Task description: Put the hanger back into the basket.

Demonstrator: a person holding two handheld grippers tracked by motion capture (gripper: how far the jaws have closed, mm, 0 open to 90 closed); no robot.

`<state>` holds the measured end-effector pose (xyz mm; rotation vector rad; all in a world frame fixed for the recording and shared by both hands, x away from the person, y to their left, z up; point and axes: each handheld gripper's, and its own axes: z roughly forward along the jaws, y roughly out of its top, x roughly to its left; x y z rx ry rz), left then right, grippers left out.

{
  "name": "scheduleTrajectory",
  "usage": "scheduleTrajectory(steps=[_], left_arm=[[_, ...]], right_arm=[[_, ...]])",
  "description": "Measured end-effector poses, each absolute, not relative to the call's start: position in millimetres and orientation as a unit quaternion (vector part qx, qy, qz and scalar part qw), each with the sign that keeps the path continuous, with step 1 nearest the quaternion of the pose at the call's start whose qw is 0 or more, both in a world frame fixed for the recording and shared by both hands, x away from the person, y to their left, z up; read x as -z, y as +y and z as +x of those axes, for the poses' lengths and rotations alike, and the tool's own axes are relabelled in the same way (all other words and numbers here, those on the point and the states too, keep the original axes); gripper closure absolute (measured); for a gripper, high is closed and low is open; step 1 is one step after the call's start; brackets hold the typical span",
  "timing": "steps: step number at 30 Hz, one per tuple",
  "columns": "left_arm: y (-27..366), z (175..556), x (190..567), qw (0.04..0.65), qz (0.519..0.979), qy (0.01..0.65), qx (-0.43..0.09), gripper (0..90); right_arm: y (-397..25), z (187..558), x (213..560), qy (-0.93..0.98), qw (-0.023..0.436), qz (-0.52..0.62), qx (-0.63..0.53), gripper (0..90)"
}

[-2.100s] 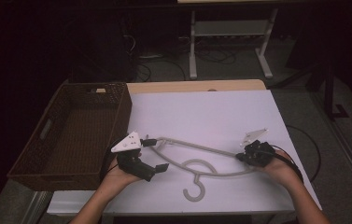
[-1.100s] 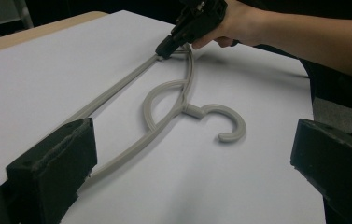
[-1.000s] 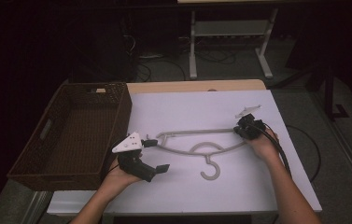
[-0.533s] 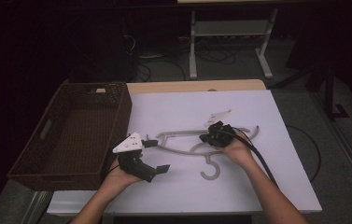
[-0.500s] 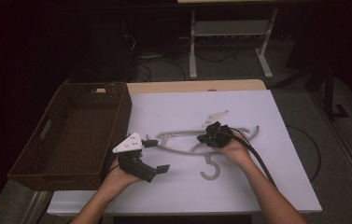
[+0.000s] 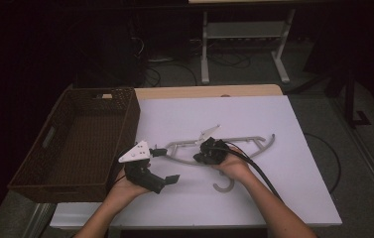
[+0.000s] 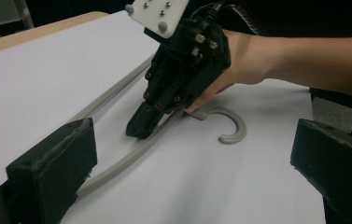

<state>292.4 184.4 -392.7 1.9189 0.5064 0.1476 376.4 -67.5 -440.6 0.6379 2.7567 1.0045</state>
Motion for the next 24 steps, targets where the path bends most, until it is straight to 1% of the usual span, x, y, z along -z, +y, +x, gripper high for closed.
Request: scheduleTrajectory(steps=[14, 16, 20, 21, 22, 24], left_arm=[[185.6, 291.9, 391.7, 0.545, 0.808, 0.214, -0.064, 0.3], [185.2, 292.2, 392.0, 0.546, 0.808, 0.213, -0.064, 0.3], [183.9, 292.1, 392.1, 0.544, 0.809, 0.213, -0.064, 0.3], [183.6, 292.2, 392.1, 0.544, 0.81, 0.211, -0.064, 0.3], [183.4, 292.3, 392.4, 0.542, 0.811, 0.211, -0.064, 0.3], [183.3, 292.9, 393.1, 0.54, 0.813, 0.21, -0.063, 0.3]], right_arm=[[-62.8, 338.0, 440.2, 0.931, 0.017, 0.138, -0.337, 89.6], [-62.9, 332.2, 440.4, 0.932, 0.012, 0.128, -0.34, 89.6], [-67.1, 329.2, 437.1, 0.925, 0.017, 0.137, -0.355, 89.5], [-69.7, 329.2, 434.1, 0.921, 0.02, 0.145, -0.361, 89.0], [-73.4, 329.7, 431.0, 0.917, 0.03, 0.151, -0.369, 85.4], [-82.5, 327.6, 423.3, 0.904, 0.034, 0.181, -0.387, 79.7]])
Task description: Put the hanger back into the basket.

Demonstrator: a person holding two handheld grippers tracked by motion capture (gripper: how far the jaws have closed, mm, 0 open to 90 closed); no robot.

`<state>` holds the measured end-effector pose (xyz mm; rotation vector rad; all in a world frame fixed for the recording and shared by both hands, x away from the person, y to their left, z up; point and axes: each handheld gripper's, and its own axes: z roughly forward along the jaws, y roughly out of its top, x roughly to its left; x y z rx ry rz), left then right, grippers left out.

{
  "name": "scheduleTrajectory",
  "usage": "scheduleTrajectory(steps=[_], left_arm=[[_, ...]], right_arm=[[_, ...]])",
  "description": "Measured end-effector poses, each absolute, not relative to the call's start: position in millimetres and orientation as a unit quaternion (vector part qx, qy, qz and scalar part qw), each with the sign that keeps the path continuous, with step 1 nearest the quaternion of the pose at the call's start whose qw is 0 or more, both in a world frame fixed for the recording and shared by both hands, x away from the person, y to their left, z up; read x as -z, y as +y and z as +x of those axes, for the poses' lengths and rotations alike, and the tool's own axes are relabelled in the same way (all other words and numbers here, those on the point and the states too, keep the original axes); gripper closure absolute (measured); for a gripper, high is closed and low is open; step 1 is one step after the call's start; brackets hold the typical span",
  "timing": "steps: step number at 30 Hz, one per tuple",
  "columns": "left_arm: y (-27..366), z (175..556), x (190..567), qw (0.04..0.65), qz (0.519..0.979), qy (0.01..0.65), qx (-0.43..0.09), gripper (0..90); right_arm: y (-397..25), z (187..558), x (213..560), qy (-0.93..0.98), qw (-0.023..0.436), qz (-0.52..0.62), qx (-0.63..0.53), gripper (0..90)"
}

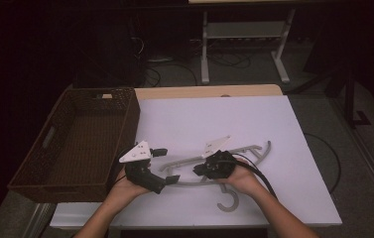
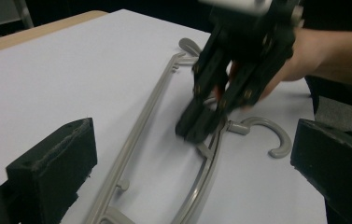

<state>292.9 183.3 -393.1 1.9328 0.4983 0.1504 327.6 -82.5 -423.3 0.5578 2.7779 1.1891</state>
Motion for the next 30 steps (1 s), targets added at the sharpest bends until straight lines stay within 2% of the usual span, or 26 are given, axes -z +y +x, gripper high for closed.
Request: scheduleTrajectory(steps=[3, 5, 8, 16, 19, 24, 26, 30], left_arm=[[181.6, 294.0, 394.3, 0.539, 0.814, 0.209, -0.061, 0.3], [179.9, 294.4, 395.1, 0.538, 0.815, 0.207, -0.061, 0.3], [177.1, 294.8, 396.3, 0.533, 0.82, 0.202, -0.06, 0.3], [168.0, 297.3, 401.0, 0.521, 0.83, 0.19, -0.053, 0.3], [164.2, 299.2, 402.5, 0.516, 0.834, 0.187, -0.048, 0.3], [157.6, 304.9, 406.5, 0.501, 0.846, 0.177, -0.041, 0.5], [154.7, 307.2, 409.5, 0.493, 0.853, 0.167, -0.036, 4.8], [146.8, 310.0, 416.0, 0.471, 0.868, 0.156, -0.028, 7.1]], right_arm=[[-99.4, 322.7, 414.1, 0.887, 0.051, 0.212, -0.407, 68.3], [-110.4, 318.1, 408.5, 0.874, 0.066, 0.232, -0.423, 56.4], [-127.3, 313.6, 402.0, 0.861, 0.08, 0.249, -0.436, 46.4], [-165.7, 295.0, 390.8, 0.823, 0.11, 0.281, -0.482, 27.1], [-178.3, 287.3, 388.0, 0.811, 0.125, 0.293, -0.492, 24.0], [-196.8, 277.2, 387.7, 0.793, 0.141, 0.31, -0.506, 24.0], [-201.7, 273.6, 388.6, 0.79, 0.142, 0.316, -0.505, 24.0], [-209.5, 268.3, 389.5, 0.789, 0.148, 0.321, -0.503, 24.4]])
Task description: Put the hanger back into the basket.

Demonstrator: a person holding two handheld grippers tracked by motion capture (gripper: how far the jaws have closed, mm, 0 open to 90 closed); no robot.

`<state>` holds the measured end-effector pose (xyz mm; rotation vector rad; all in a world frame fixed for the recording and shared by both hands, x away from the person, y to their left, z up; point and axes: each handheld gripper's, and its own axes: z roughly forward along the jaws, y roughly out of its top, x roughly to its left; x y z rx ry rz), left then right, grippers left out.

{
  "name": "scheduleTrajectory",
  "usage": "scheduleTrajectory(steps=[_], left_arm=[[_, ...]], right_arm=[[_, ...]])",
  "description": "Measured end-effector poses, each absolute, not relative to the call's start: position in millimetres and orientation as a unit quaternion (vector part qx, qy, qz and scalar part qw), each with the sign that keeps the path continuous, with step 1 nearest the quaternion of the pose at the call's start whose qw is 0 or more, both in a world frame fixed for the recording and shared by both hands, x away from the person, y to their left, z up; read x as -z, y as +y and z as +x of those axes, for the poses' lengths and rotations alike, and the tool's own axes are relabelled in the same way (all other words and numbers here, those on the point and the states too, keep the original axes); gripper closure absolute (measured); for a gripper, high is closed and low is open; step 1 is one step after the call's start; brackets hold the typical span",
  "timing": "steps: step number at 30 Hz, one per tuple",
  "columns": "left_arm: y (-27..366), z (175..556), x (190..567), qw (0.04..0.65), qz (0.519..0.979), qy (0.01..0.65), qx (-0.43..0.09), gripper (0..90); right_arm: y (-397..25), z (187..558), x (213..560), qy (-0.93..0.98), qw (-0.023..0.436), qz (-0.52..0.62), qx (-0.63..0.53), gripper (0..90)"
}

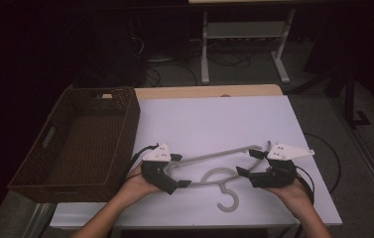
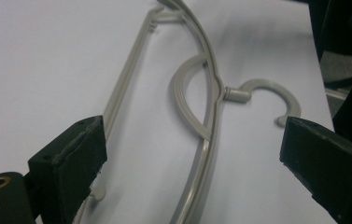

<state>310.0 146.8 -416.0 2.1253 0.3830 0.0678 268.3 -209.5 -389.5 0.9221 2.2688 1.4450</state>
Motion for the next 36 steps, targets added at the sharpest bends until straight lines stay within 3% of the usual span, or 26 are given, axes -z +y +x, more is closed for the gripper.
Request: scheduleTrajectory(steps=[2, 6, 11, 19, 28, 36], left_arm=[[142.7, 311.6, 419.2, 0.461, 0.875, 0.146, -0.023, 9.9], [134.3, 314.8, 425.5, 0.438, 0.891, 0.116, 0.002, 27.5], [122.0, 316.7, 433.2, 0.41, 0.907, 0.098, 0.001, 34.8], [111.3, 317.6, 439.6, 0.391, 0.917, 0.081, 0.002, 54.4], [104.4, 315.1, 442.8, 0.369, 0.927, 0.065, -0.012, 65.4], [100.8, 311.7, 444.4, 0.36, 0.931, 0.058, -0.023, 69.9]], right_arm=[[-212.4, 266.9, 390.2, 0.786, 0.152, 0.326, -0.503, 24.4], [-215.6, 267.4, 390.2, 0.783, 0.152, 0.331, -0.504, 24.8], [-215.7, 268.1, 390.5, 0.782, 0.152, 0.332, -0.505, 25.1], [-219.6, 270.0, 391.5, 0.781, 0.158, 0.334, -0.503, 26.9], [-220.6, 271.0, 392.5, 0.782, 0.16, 0.336, -0.499, 27.9], [-221.3, 271.5, 392.8, 0.783, 0.161, 0.338, -0.497, 28.5]])
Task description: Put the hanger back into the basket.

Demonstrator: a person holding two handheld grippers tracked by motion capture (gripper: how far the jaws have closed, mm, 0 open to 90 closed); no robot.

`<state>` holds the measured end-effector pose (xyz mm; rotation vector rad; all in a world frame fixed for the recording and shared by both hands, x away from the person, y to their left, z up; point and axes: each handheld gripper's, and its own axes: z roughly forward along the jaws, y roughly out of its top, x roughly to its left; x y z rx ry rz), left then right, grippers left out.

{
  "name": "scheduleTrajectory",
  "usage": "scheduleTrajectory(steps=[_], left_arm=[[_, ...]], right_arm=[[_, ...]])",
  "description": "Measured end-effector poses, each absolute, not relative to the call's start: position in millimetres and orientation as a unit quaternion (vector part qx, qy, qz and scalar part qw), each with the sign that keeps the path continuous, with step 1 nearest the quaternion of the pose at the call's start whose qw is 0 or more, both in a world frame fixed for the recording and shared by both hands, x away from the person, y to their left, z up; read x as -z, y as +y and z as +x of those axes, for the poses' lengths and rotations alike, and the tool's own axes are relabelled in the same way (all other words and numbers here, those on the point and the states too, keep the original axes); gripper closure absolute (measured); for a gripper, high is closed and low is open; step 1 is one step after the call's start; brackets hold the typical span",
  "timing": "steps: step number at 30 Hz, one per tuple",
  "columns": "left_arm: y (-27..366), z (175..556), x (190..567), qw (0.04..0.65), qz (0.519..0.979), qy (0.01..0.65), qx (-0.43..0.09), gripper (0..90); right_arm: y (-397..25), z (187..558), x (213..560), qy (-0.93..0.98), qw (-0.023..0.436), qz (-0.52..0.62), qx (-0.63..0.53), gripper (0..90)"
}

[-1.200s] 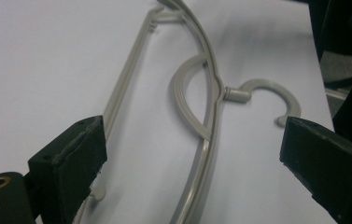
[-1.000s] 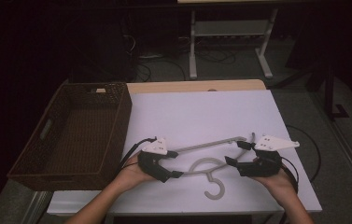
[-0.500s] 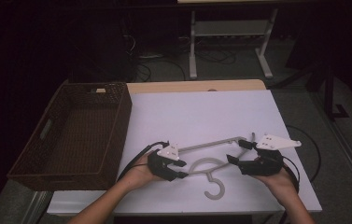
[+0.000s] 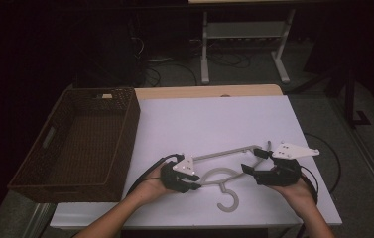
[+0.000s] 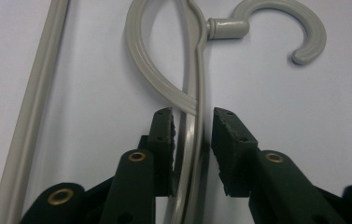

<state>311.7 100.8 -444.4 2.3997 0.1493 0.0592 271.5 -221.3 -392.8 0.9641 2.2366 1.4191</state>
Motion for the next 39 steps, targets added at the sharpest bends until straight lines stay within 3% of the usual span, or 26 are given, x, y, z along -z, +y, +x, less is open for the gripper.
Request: scheduleTrajectory(steps=[18, 39], left_arm=[[100.8, 315.2, 444.7, 0.361, 0.93, 0.07, -0.002, 82.3], [102.8, 312.1, 427.7, 0.37, 0.924, 0.1, -0.01, 82.8]], right_arm=[[-220.5, 272.3, 393.8, 0.782, 0.158, 0.338, -0.498, 28.9], [-225.9, 271.8, 391.4, 0.776, 0.169, 0.346, -0.5, 29.2]])
